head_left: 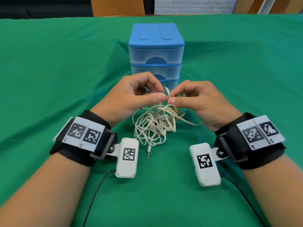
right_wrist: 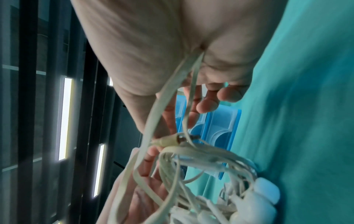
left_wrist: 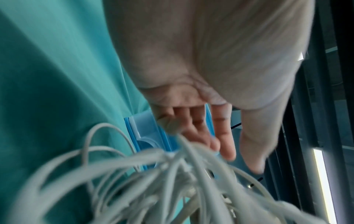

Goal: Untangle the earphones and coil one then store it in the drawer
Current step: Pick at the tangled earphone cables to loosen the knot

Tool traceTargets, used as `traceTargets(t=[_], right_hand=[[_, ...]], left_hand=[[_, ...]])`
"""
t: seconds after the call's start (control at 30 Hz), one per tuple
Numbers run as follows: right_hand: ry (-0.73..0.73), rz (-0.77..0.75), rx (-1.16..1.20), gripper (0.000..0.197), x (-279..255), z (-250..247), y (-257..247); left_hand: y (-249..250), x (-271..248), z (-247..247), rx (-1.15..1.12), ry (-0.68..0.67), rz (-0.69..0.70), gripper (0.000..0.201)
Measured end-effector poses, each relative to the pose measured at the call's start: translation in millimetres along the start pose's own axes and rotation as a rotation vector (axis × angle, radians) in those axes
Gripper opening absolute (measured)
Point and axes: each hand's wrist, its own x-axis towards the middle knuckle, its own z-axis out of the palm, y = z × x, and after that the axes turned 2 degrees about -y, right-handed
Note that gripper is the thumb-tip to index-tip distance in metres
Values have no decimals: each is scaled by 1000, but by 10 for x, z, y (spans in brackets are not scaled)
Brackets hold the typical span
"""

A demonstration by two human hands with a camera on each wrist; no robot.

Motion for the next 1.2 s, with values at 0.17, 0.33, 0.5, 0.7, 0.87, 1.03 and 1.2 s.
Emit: traceTargets(t=[0.17, 0.33, 0.5, 0.7, 0.87, 1.03, 1.2], right_hand=[[120, -58, 77, 7, 8, -9, -33], [292, -86, 112, 6, 31, -64, -11], [407, -122, 211, 13, 48, -85, -39], [589, -101, 296, 12, 56, -185, -53], [672, -104, 320, 14, 71, -225, -36], [626, -106, 300, 14, 70, -273, -19], [469, -18, 194, 19, 51, -240, 9]], left_hand=[[-40, 0, 15, -8, -162, -95, 37], [-32, -12, 34, -14, -150, -122, 18], [-34, -9, 35, -46, -82, -114, 19], [-53, -6, 10, -41, -69, -115, 24], [-62, -11, 0, -15, -39, -108, 11], [-98, 3, -17, -17, 33, -75, 9], [-107, 4, -29, -64, 53, -67, 8]])
